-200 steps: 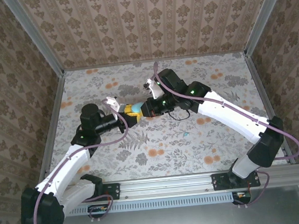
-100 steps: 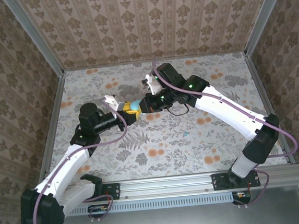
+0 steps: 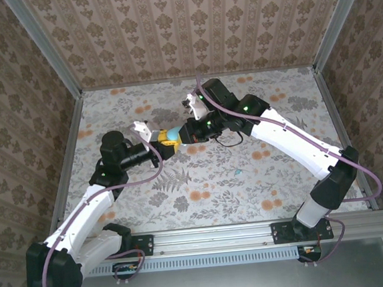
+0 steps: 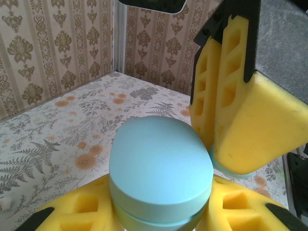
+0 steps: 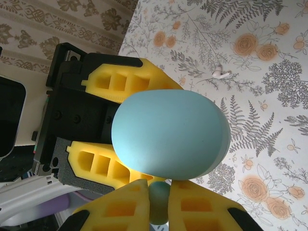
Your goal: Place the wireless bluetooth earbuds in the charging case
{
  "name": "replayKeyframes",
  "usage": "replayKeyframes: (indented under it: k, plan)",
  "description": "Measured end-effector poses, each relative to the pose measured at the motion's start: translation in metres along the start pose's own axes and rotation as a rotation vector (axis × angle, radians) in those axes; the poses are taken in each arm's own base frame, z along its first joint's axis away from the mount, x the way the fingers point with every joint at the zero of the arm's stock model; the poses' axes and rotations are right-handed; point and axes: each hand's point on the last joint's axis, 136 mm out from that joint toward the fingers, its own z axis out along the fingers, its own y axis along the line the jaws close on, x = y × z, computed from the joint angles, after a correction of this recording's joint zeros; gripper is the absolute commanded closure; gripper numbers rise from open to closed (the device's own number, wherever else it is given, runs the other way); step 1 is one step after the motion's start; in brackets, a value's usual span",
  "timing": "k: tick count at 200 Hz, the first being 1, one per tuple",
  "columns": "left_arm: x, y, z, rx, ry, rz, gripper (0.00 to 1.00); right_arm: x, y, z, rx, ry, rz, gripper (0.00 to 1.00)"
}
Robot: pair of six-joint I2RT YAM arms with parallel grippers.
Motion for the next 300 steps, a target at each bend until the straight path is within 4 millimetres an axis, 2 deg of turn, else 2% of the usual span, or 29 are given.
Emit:
replayKeyframes:
  k: [86,129,180,300]
  plan:
    - [0.005,0.002,0.001,-0.009,0.016,-0.002,0.89,-0.001,-0.002,0.001,0.002,0.014,0.011,0.88]
    - [0.019,-0.007,0.004,0.043,0.065,-0.034,0.89,-0.021,0.003,-0.006,-0.019,-0.053,-0.012,0.88]
    - [0.026,-0.009,0.003,0.055,0.090,-0.059,0.89,-0.025,-0.001,0.000,-0.013,-0.051,-0.005,0.88]
    - [0.026,-0.009,0.004,0.055,0.089,-0.083,0.90,-0.034,-0.007,0.008,-0.024,-0.083,-0.003,0.89]
